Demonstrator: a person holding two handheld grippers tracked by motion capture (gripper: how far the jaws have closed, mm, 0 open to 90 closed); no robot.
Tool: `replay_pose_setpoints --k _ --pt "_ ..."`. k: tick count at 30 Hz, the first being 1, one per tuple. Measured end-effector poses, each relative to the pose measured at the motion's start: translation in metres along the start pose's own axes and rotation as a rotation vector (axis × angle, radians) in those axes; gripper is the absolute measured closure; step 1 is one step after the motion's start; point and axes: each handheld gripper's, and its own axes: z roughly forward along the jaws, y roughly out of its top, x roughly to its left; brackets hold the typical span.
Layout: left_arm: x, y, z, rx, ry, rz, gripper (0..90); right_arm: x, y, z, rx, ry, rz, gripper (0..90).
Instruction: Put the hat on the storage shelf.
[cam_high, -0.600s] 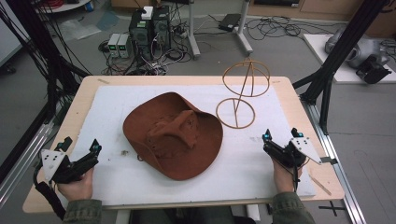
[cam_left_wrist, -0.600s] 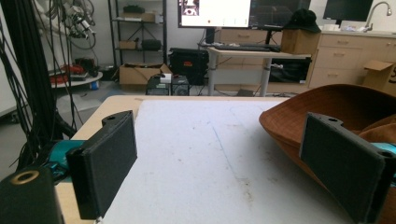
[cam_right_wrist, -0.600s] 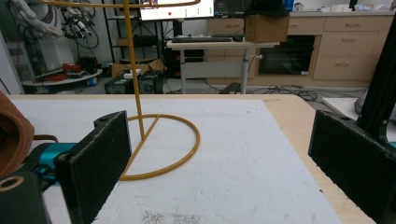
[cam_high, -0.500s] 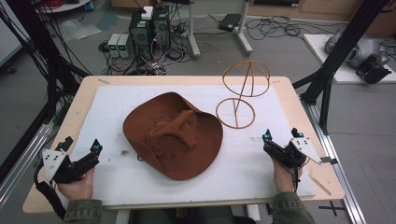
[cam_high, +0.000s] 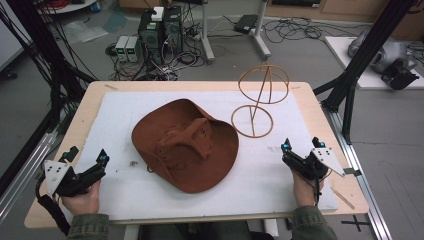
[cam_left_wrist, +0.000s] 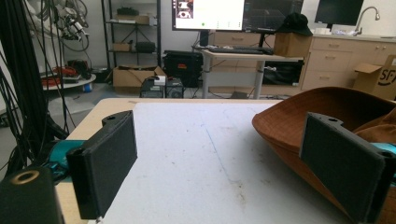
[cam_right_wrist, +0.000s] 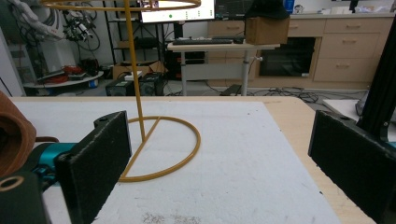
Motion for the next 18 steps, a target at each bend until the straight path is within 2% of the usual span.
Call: replay_pose_setpoints --k 13,18 --pt "-0.0049 0.0008 0.0019 -0.002 -0.037 -0.007 11.6 0.0 -0.0002 0.0008 0.004 -0.002 0.005 5.1" --pt "-0.0082 0.0034 0.0024 -0.004 -0.05 0.013 11.6 -0.0008 -0.0001 0.0007 0.004 -0.001 0.003 5.1"
